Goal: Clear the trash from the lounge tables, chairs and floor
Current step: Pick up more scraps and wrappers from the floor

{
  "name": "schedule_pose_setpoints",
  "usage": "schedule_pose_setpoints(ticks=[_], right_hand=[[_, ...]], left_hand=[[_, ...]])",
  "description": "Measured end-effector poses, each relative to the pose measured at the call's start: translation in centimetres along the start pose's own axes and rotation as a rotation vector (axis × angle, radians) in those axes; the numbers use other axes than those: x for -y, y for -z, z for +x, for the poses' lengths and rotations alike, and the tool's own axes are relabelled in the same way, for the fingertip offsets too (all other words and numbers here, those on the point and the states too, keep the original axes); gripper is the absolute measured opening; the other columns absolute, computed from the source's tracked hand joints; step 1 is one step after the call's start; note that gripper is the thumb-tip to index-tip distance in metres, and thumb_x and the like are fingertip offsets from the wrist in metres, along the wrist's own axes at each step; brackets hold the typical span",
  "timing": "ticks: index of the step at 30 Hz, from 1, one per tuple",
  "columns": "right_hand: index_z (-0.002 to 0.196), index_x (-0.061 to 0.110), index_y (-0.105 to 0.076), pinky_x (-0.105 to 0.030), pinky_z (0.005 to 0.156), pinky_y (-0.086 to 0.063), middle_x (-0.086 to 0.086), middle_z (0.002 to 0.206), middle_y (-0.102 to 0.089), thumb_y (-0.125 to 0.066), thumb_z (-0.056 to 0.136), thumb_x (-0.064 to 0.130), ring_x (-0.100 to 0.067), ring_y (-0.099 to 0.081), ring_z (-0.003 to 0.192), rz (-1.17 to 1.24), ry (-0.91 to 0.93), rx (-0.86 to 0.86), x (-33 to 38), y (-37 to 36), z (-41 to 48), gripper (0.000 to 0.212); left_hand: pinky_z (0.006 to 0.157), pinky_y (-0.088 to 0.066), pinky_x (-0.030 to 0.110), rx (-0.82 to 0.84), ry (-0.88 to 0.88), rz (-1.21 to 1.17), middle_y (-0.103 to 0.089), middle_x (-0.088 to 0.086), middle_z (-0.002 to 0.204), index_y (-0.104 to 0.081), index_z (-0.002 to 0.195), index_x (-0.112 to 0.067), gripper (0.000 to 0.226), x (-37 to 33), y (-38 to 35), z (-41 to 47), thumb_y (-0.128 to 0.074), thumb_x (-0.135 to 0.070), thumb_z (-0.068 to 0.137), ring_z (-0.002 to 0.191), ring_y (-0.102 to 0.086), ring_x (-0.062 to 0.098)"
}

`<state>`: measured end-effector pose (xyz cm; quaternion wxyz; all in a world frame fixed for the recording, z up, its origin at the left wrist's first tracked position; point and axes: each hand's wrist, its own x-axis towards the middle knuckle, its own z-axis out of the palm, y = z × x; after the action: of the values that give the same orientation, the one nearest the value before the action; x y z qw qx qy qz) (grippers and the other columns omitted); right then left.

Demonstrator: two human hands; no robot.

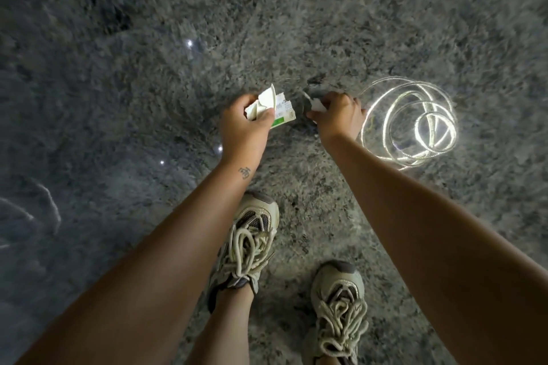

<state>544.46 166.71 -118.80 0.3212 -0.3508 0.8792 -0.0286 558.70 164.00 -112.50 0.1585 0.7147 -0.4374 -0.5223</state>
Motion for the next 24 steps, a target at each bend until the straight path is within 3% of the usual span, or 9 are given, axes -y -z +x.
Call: schedule_pose_setpoints(ticks=[3, 5, 9, 11, 13, 15, 18, 21, 24], right_hand=[[0.071, 0.016, -0.059, -0.027, 0.066, -0.039, -0.001, 0.075, -0.062, -0.075, 0.074, 0.031, -0.023, -0.055, 0.084, 0.228, -0.041, 0.094, 0.9, 2.4, -2.0, 0.023], [0.064, 0.018, -0.054, -0.023, 0.054, -0.04, 0.007, 0.061, -0.054, -0.078, 0.071, 0.029, -0.016, -0.052, 0.066, 0.435, -0.061, 0.125, 1.7, 5.4, -4.1, 0.028], [0.075, 0.017, -0.063, -0.034, 0.069, -0.053, -0.001, 0.077, -0.066, -0.079, 0.07, 0.018, -0.018, -0.063, 0.073, 0.827, -0.093, 0.221, 2.8, 13.0, -9.1, 0.017], [0.076, 0.017, -0.063, -0.032, 0.066, -0.053, -0.003, 0.078, -0.067, -0.078, 0.071, 0.012, -0.017, -0.063, 0.072, 0.924, -0.078, 0.253, 3.2, 16.4, -11.0, 0.017], [0.076, 0.016, -0.063, -0.022, 0.056, -0.05, -0.002, 0.074, -0.066, -0.076, 0.073, 0.008, -0.009, -0.061, 0.062, 0.949, -0.05, 0.268, 3.6, 19.6, -12.6, 0.016], [0.079, 0.012, -0.064, -0.015, 0.05, -0.044, -0.003, 0.072, -0.065, -0.074, 0.076, 0.006, -0.006, -0.058, 0.055, 0.925, -0.033, 0.271, 4.0, 22.7, -13.8, 0.012], [0.09, 0.001, -0.062, -0.018, 0.058, -0.049, -0.008, 0.074, -0.065, -0.066, 0.082, 0.001, -0.009, -0.06, 0.059, 0.951, -0.034, 0.253, 3.9, 27.1, -15.4, 0.009], [0.08, 0.014, -0.062, -0.017, 0.059, -0.049, -0.004, 0.071, -0.065, -0.061, 0.085, -0.001, -0.006, -0.062, 0.058, 1.012, -0.01, 0.18, 3.0, 31.4, -16.7, 0.016], [0.082, 0.017, -0.063, -0.017, 0.059, -0.051, -0.005, 0.073, -0.065, -0.063, 0.082, -0.004, -0.006, -0.062, 0.059, 1.082, -0.015, 0.104, 2.3, 35.0, -18.2, 0.021]], left_hand=[[0.05, -0.047, 0.029, -0.005, -0.003, 0.016, -0.062, -0.009, 0.069, -0.056, 0.07, -0.027, 0.022, -1.4, 1.1, -1.0, -0.063, -0.01, 0.082, 0.058, -0.057, 0.008], [0.055, -0.05, 0.029, 0.003, -0.035, 0.027, -0.063, -0.009, 0.071, -0.058, 0.073, -0.025, 0.019, -2.9, 2.1, -2.4, -0.064, -0.009, 0.082, 0.061, -0.058, 0.007], [0.054, -0.047, 0.02, 0.064, -0.119, 0.058, -0.062, -0.009, 0.07, -0.061, 0.082, -0.017, 0.01, -7.4, 3.8, -6.4, -0.065, -0.008, 0.083, 0.06, -0.056, 0.005], [0.051, -0.042, 0.013, 0.115, -0.171, 0.082, -0.06, -0.011, 0.067, -0.061, 0.082, -0.017, 0.011, -10.1, 4.3, -8.7, -0.066, -0.008, 0.082, 0.056, -0.053, -0.001], [0.051, -0.039, 0.011, 0.164, -0.221, 0.112, -0.059, -0.013, 0.066, -0.06, 0.082, -0.017, 0.012, -12.9, 4.5, -11.0, -0.067, -0.007, 0.081, 0.055, -0.052, -0.004], [0.055, -0.041, 0.016, 0.214, -0.258, 0.123, -0.06, -0.01, 0.069, -0.061, 0.084, -0.017, 0.013, -15.7, 4.5, -13.0, -0.067, -0.006, 0.08, 0.059, -0.054, 0.002], [0.058, -0.04, 0.026, 0.269, -0.281, 0.126, -0.06, -0.005, 0.069, -0.061, 0.082, -0.014, 0.008, -19.4, 4.4, -15.1, -0.065, -0.008, 0.081, 0.062, -0.053, 0.013], [0.057, -0.045, 0.035, 0.283, -0.313, 0.137, -0.062, 0.002, 0.068, -0.063, 0.081, -0.01, 0.004, -23.0, 4.4, -16.6, -0.066, -0.011, 0.081, 0.061, -0.055, 0.024], [0.065, -0.055, 0.05, 0.34, -0.332, 0.162, -0.065, 0.003, 0.073, -0.065, 0.083, -0.013, 0.006, -26.5, 3.9, -18.3, -0.069, -0.01, 0.081, 0.072, -0.063, 0.032]])
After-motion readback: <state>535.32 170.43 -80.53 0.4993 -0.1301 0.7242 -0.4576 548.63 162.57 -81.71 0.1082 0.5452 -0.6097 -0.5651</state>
